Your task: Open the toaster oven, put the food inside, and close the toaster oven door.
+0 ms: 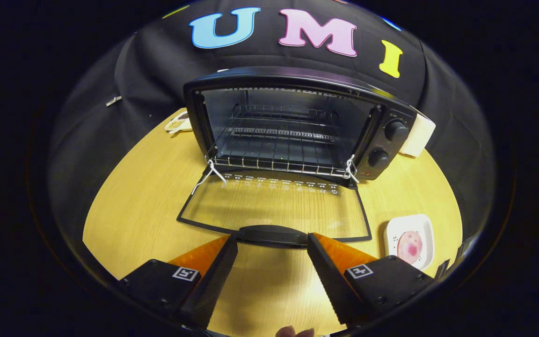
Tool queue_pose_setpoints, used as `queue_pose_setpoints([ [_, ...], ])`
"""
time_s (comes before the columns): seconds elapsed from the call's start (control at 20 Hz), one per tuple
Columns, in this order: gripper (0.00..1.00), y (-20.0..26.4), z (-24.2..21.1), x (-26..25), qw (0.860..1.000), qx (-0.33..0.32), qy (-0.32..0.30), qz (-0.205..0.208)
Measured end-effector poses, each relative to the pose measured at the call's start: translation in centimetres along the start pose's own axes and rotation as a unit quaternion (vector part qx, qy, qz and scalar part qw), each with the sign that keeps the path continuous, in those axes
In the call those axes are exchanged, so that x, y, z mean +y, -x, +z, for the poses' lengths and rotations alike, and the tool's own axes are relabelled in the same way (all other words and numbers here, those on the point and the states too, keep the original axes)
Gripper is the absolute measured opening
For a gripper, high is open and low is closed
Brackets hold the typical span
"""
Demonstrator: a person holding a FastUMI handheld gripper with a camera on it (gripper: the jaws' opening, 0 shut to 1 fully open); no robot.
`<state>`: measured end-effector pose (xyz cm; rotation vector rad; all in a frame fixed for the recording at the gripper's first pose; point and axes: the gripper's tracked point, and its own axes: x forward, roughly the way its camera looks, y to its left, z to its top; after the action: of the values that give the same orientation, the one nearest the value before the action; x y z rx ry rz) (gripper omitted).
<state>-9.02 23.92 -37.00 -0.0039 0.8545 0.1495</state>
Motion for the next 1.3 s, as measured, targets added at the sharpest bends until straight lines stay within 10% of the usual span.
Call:
queue_pose_setpoints([
  [0.8,0.99,7.5,4.0,-10.3,0.997,-0.024,0.011,0.076],
  [1.3,0.99,7.5,2.0,-25.0,0.999,0.027,0.020,0.035],
])
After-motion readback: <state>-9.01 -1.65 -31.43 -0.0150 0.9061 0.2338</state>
